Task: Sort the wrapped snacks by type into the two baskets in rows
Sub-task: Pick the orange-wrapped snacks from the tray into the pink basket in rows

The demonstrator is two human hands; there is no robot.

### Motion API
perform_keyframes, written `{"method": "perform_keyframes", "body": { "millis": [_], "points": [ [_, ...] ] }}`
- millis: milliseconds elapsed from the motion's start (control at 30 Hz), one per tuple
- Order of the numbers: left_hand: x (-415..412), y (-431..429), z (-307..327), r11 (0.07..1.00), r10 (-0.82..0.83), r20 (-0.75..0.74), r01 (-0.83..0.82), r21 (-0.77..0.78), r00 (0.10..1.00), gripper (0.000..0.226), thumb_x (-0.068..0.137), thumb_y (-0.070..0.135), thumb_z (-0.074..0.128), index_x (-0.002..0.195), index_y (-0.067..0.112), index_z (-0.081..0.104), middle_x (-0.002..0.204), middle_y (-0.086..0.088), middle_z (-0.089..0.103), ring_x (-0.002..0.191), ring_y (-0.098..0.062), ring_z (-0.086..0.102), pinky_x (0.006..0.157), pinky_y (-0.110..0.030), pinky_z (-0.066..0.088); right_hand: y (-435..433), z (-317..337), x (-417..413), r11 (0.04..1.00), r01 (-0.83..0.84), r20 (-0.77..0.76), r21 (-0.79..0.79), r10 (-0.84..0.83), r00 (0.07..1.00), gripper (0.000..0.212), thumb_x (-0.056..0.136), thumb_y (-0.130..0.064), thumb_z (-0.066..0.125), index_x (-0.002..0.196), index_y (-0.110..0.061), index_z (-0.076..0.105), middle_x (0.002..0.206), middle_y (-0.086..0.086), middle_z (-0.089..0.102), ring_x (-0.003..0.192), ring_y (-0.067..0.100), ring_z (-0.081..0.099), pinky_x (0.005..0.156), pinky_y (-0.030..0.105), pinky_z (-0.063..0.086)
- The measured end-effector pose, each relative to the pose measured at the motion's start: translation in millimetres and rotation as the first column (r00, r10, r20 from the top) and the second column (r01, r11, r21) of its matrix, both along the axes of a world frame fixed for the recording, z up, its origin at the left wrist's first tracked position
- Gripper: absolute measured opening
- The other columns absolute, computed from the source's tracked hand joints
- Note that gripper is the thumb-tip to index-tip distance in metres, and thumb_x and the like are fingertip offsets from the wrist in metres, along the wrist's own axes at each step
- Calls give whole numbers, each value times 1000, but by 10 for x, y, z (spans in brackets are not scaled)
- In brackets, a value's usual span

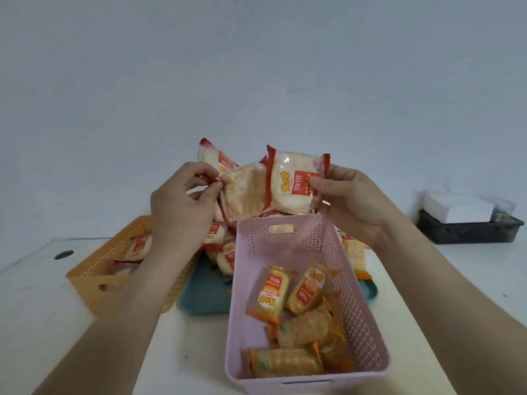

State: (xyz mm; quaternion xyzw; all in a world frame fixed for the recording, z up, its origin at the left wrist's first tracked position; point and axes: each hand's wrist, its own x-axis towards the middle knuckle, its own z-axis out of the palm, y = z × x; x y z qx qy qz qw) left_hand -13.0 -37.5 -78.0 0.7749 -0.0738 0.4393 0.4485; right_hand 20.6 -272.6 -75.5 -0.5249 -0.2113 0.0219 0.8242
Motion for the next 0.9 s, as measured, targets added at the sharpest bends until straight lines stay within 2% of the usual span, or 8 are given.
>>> {"method": "perform_keyframes", "body": {
  "millis": [133, 267, 333, 433, 533, 633, 733, 900],
  "points": [
    [-154, -98, 46, 990, -131, 1, 131, -53, 991, 34, 81, 4, 74, 79, 36, 64, 80, 16, 68, 78, 3, 65, 68, -6, 48, 182, 3, -65, 990, -112, 43, -89, 116, 992, 24, 83, -6, 62, 106, -5, 68, 98, 13, 69, 90, 26, 66, 77, 38, 55],
    [-225, -146, 2, 962, -243, -30, 236, -140, 970, 28, 79, 4, 76, 81, 31, 67, 77, 13, 69, 75, -1, 66, 69, -12, 51, 235, -9, -130, 972, -108, 55, -208, 122, 991, 28, 80, -15, 65, 107, -9, 59, 91, 16, 64, 59, 20, 60, 64, 36, 45],
    [-224, -147, -19, 937, -286, -16, 276, -212, 958, 22, 79, 7, 76, 82, 27, 69, 77, 10, 70, 75, -3, 66, 68, -15, 53, 226, -27, -153, 975, -71, 54, -210, 84, 995, 30, 79, -15, 66, 107, -8, 58, 90, 17, 64, 62, 24, 60, 65, 37, 40],
    [-208, -113, -13, 925, -214, 38, 215, -312, 976, 13, 78, 19, 79, 77, 26, 68, 69, 12, 70, 70, -4, 67, 65, -18, 54, 170, -51, -175, 985, -16, 5, -169, 17, 1000, 27, 79, -14, 67, 104, -8, 60, 89, 15, 65, 78, 30, 58, 73, 44, 40],
    [-210, -5, 56, 905, -85, 102, 120, -409, 991, 20, 77, 17, 81, 72, 25, 63, 70, 10, 67, 70, -6, 67, 67, -24, 56, 92, -63, -188, 983, 133, -81, -126, -144, 986, 12, 90, -9, 62, 101, -11, 59, 82, 12, 66, 51, 16, 59, 53, 28, 44],
    [-223, 80, 124, 774, -243, 129, 272, -571, 961, 20, 80, 3, 75, 76, 17, 61, 85, -4, 69, 87, -17, 73, 68, -30, 59, 50, -102, -184, 958, 242, -140, -151, -263, 954, 18, 93, -9, 60, 111, -10, 56, 86, 11, 69, 50, 11, 65, 42, 23, 47],
    [-193, -22, 78, 612, -506, 74, 418, -671, 859, 24, 82, -6, 68, 92, 13, 58, 85, -9, 68, 78, -20, 73, 58, -28, 58, 143, -109, -193, 950, 254, -122, -180, -278, 953, 17, 95, -10, 56, 112, -12, 54, 80, 8, 67, 46, 10, 63, 39, 20, 45],
    [-73, -319, -282, 746, -507, -195, 315, -586, 839, 45, 82, 9, 75, 120, 17, 53, 93, -7, 69, 77, -20, 69, 65, -34, 55, 362, -88, -219, 942, 251, -71, -224, -272, 960, 23, 97, -33, 45, 104, -15, 59, 81, 11, 62, 71, 24, 62, 60, 29, 48]
  ]
}}
